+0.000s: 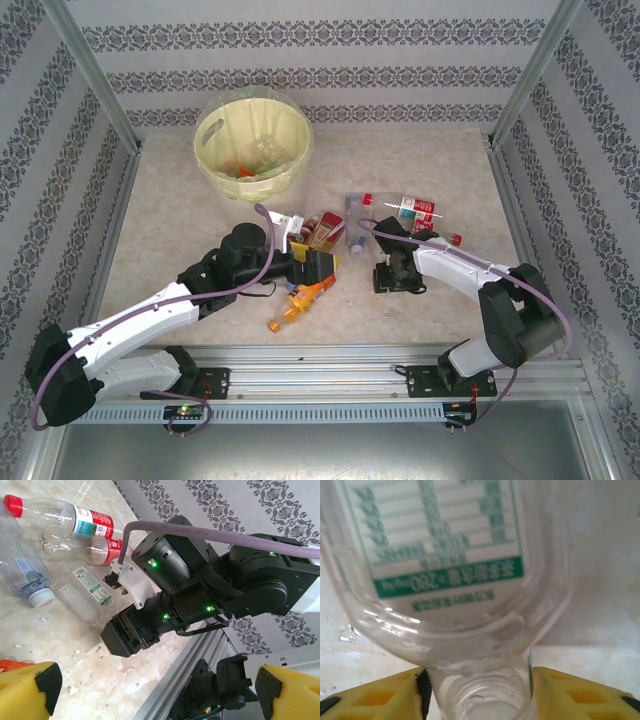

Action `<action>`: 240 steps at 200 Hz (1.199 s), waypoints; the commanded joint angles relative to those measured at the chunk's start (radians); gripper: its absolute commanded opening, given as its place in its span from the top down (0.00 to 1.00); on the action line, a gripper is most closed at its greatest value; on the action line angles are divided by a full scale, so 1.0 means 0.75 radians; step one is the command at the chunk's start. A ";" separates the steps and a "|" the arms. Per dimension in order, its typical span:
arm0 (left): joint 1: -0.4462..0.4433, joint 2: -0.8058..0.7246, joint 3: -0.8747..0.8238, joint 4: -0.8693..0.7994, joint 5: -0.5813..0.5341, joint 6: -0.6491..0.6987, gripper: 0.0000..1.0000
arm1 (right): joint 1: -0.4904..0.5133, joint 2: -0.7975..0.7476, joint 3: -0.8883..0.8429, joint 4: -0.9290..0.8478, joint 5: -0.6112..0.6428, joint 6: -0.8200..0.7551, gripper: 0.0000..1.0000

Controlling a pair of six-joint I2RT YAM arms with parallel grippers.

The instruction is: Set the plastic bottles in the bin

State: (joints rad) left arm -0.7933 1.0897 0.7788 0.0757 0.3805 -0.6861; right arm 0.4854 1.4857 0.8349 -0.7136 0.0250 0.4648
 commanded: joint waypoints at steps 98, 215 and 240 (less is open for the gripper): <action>-0.031 0.042 -0.020 0.178 -0.003 -0.118 0.00 | 0.031 -0.371 -0.020 0.027 -0.182 0.026 0.62; 0.059 0.065 0.045 0.427 0.145 -0.302 0.00 | -0.090 -0.791 0.042 0.455 -1.083 0.349 0.63; 0.143 0.072 0.039 0.536 0.273 -0.399 0.00 | -0.096 -0.795 0.031 0.628 -1.226 0.464 0.63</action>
State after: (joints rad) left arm -0.7429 1.1584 0.7784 0.3428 0.4782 -0.9031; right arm 0.4206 0.9001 0.8368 -0.4175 -0.7162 0.7044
